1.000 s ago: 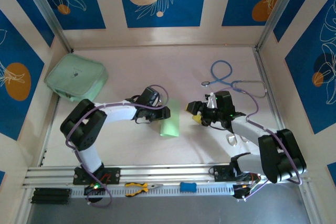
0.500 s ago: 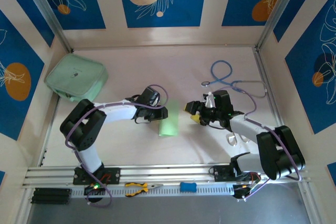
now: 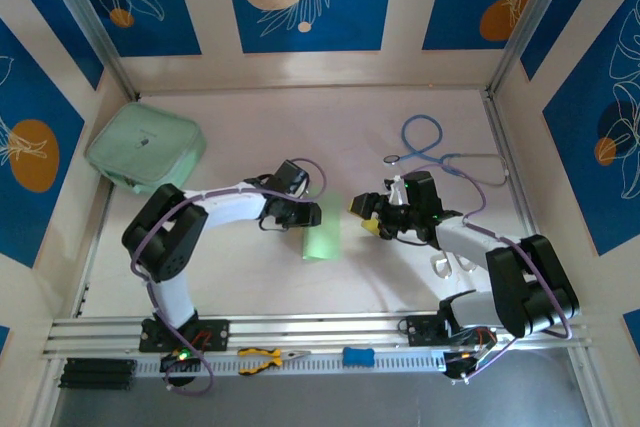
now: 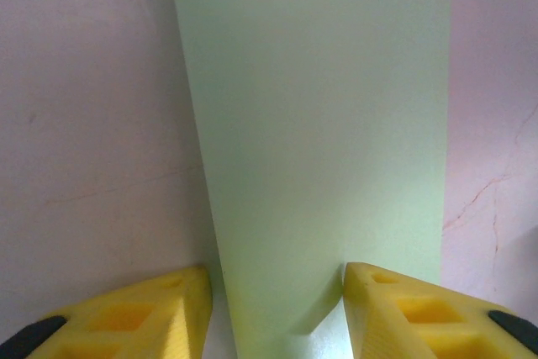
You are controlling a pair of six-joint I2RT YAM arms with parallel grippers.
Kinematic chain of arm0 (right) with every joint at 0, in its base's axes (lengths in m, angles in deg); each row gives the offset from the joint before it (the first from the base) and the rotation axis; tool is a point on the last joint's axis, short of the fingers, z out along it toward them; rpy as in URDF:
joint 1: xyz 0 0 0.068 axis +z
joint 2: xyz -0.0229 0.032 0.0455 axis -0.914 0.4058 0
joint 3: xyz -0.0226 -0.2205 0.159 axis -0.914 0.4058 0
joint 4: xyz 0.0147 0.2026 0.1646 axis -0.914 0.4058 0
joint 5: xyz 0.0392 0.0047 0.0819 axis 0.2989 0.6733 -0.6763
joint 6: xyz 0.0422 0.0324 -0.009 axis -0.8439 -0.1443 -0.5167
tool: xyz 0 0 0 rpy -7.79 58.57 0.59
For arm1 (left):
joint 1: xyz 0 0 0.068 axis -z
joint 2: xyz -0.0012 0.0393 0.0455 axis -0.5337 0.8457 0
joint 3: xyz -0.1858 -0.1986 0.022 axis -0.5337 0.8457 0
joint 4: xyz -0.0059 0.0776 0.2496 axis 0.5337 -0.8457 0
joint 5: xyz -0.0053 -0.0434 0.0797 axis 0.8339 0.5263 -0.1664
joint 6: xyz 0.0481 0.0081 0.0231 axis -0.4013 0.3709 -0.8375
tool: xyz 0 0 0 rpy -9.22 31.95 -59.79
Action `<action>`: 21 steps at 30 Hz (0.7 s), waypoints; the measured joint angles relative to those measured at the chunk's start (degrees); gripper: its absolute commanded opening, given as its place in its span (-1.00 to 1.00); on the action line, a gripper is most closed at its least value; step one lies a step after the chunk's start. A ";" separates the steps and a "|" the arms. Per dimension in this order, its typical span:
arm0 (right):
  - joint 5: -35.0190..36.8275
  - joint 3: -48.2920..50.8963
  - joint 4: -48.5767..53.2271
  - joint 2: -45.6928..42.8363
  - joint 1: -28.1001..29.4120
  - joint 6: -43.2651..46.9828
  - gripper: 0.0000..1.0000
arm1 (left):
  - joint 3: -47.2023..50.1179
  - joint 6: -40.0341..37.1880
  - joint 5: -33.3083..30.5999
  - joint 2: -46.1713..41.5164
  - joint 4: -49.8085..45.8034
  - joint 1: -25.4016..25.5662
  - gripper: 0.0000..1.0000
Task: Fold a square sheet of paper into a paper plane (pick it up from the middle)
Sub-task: First fold the square sheet of paper in half at the center of the table.
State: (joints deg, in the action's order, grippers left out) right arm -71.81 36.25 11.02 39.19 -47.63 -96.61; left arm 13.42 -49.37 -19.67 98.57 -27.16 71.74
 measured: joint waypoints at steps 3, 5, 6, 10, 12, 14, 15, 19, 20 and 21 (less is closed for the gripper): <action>0.00 0.00 0.04 0.13 0.00 0.00 0.58 | -0.66 -0.44 -0.02 0.37 -1.01 0.00 -0.03; 0.00 0.00 0.04 0.13 0.00 0.00 0.58 | -1.31 -0.85 -0.02 0.76 -1.73 0.00 -0.02; 0.00 0.00 0.04 0.13 0.00 0.00 0.58 | -1.66 -1.07 -0.02 0.96 -2.25 0.00 -0.02; 0.00 0.00 0.04 0.15 0.00 0.00 0.58 | -3.34 -1.95 -0.04 1.84 -4.42 0.00 -0.01; 0.02 0.00 0.04 0.17 0.00 0.00 0.58 | -3.67 -2.34 -0.04 2.01 -4.94 0.00 0.00; 0.15 0.00 0.07 0.17 0.00 0.02 0.59 | -4.22 -2.80 -0.22 2.29 -5.68 0.00 0.02; 0.20 0.00 0.07 0.17 0.00 0.02 0.58 | -4.42 -3.02 -0.26 2.40 -5.95 0.00 0.02; 0.42 0.00 0.11 0.20 0.00 0.20 0.59 | -5.18 -3.43 -0.26 2.78 -6.86 0.02 0.04; 0.42 0.00 0.11 0.20 0.00 0.22 0.58 | -5.38 -3.63 -0.28 2.93 -7.13 0.02 0.04; 0.42 0.00 0.13 0.24 0.00 0.22 0.59 | -5.51 -3.74 -0.28 3.02 -7.28 0.02 0.04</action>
State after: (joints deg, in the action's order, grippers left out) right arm -71.40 36.25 11.15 39.43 -47.63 -96.39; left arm 7.92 -53.10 -19.96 101.59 -34.44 71.76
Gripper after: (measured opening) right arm 0.792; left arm 0.519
